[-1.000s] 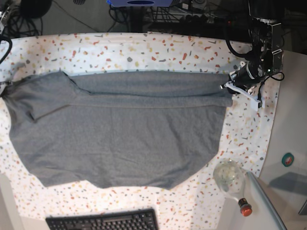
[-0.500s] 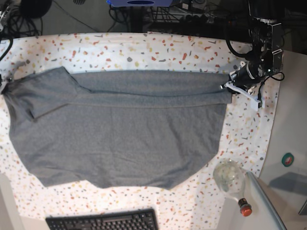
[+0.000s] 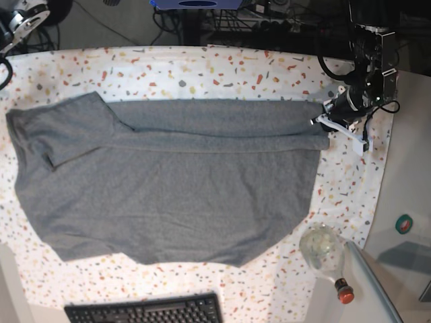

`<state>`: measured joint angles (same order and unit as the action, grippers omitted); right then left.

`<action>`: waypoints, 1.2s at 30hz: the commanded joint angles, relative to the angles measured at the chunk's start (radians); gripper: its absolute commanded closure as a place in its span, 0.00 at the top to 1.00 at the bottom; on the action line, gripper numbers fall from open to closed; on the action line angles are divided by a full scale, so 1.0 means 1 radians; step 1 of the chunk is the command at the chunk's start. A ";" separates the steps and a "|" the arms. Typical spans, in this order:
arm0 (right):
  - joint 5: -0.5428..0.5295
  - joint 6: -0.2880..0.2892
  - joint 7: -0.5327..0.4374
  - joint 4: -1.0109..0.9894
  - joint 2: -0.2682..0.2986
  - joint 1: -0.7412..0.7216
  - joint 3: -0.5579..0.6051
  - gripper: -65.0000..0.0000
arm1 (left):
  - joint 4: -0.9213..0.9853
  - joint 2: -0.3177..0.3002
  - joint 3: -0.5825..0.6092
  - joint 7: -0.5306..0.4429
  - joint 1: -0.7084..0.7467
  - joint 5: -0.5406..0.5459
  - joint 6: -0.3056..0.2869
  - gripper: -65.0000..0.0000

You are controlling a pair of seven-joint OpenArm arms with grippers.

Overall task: Layout the t-shirt on the table in an organized manner, then fold the t-shirt properly
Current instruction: 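Grasp the opposite end of the shirt with the right gripper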

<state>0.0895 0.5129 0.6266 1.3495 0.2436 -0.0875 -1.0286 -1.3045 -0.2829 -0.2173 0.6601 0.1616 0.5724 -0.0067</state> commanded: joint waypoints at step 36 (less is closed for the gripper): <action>-0.521 0.040 0.101 -0.555 -0.019 -0.050 -0.293 0.48 | -0.008 -0.011 0.000 0.005 0.000 -0.012 0.009 0.00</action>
<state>-0.4564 0.5648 0.7067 0.7914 0.2169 -0.1352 -1.3220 -1.3052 -0.2829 -0.2153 0.6586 0.1619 0.5732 -0.0044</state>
